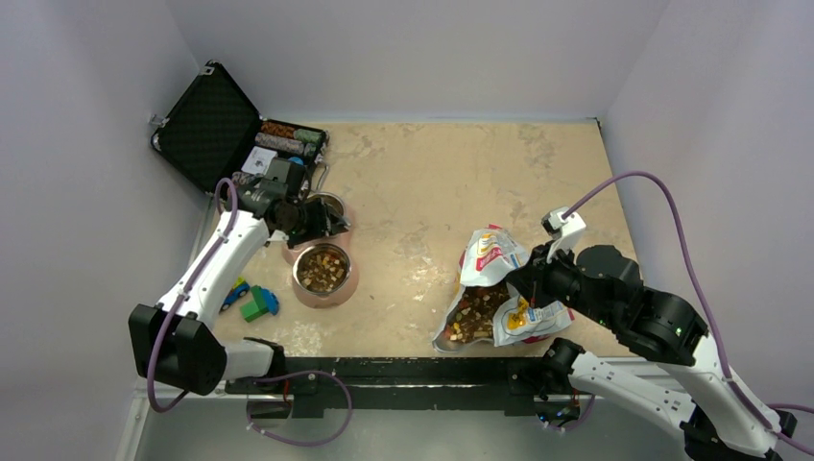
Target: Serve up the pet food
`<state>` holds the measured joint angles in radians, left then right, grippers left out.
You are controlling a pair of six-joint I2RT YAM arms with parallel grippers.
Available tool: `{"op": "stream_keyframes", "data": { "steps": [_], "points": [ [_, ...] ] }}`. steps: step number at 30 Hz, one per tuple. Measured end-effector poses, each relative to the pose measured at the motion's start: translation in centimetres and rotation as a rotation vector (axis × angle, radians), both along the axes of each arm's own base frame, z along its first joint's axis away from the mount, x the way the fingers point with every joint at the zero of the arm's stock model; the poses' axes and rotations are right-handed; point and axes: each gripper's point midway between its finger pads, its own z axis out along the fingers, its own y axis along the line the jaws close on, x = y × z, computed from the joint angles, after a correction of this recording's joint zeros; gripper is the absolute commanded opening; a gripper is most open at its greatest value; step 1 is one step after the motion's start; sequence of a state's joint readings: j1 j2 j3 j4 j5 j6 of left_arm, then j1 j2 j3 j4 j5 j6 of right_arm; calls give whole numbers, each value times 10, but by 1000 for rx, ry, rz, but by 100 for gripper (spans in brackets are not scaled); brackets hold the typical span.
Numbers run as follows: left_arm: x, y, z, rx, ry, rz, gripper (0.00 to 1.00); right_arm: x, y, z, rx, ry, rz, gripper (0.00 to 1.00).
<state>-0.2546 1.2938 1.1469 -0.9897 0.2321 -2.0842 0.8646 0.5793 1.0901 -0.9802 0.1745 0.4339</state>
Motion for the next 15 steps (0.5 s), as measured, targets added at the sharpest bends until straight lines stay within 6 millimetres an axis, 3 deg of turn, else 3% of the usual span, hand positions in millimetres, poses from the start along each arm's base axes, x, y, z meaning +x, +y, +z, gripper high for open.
{"op": "stream_keyframes", "data": {
  "steps": [15],
  "points": [
    [4, 1, 3, -14, 31, 9, 0, 1, -1, 0, -3, -3, -8, 0]
  ]
}}
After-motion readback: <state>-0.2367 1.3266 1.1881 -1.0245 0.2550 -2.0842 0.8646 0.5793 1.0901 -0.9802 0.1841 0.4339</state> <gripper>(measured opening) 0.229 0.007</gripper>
